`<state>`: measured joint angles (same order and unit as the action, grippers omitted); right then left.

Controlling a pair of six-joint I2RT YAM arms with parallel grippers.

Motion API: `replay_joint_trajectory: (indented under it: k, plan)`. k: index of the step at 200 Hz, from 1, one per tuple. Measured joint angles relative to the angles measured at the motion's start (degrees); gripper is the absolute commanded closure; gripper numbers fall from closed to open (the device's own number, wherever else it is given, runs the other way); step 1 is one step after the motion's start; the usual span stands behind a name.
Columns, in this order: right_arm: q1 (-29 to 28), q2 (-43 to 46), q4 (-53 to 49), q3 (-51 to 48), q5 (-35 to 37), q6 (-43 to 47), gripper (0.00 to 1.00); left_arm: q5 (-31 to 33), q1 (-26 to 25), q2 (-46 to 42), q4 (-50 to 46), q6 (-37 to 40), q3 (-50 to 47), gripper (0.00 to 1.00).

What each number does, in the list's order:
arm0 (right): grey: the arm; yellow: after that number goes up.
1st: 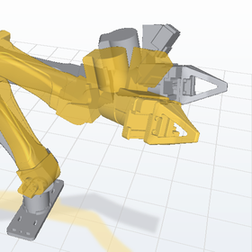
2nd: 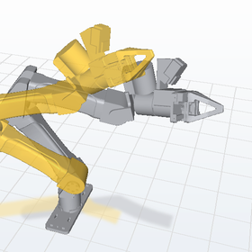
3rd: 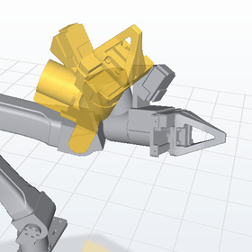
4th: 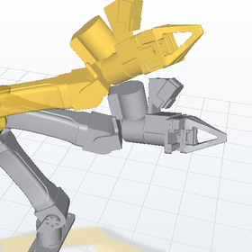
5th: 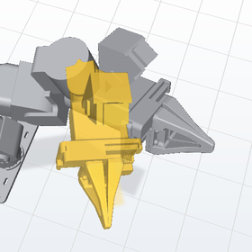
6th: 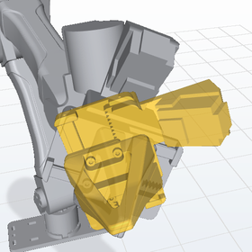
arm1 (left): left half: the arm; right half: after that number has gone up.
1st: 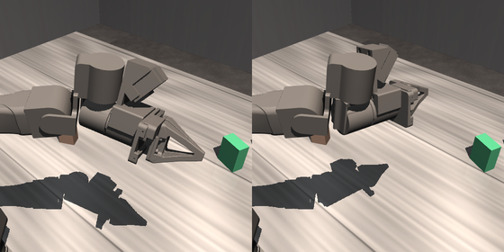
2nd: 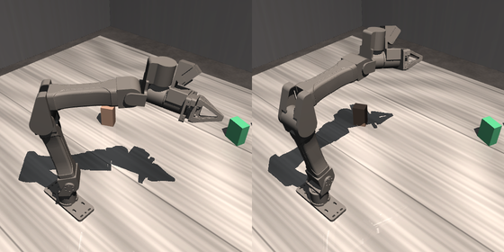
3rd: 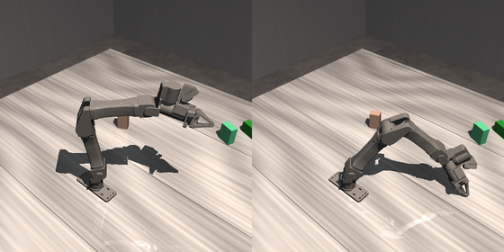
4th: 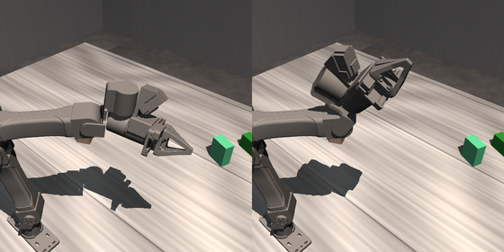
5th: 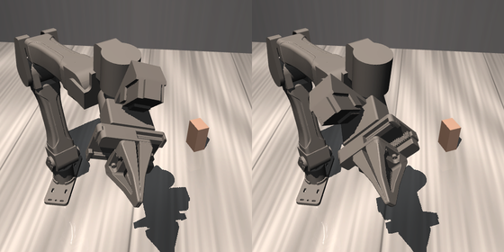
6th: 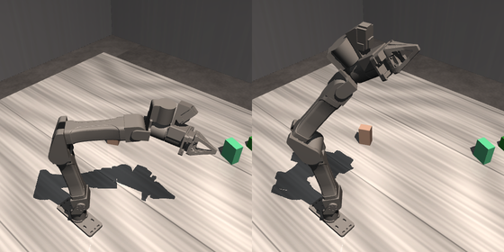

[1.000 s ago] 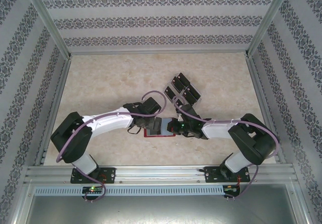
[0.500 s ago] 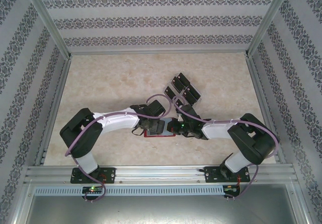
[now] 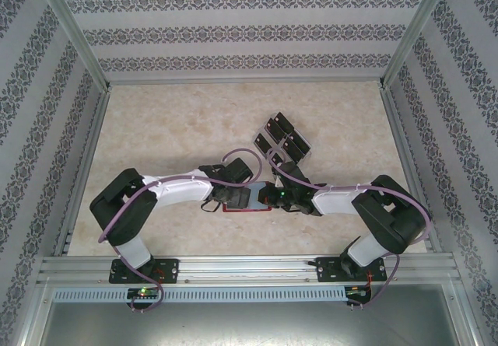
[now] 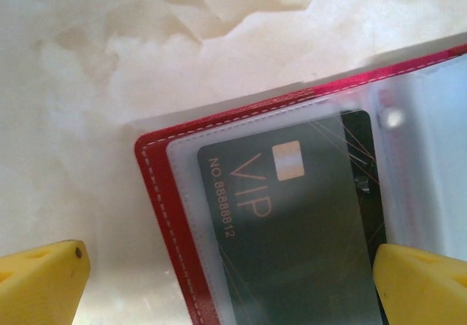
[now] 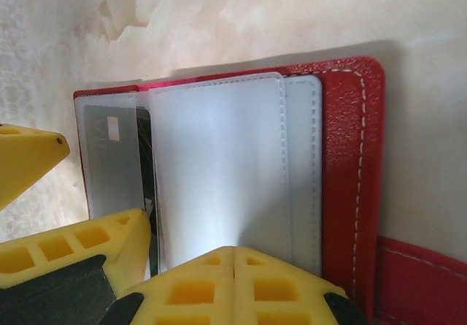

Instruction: Put the credit cards into the card holder

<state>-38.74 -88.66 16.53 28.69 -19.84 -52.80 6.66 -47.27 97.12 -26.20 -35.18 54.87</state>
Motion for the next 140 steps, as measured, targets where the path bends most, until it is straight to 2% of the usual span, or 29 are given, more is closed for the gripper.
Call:
replay_joint_trajectory:
  k: [140]
  plan:
    - [0.02,0.0,0.0,0.0,0.0,0.0,1.0,0.68,0.0,1.36,-0.31,0.04,3.67,0.0]
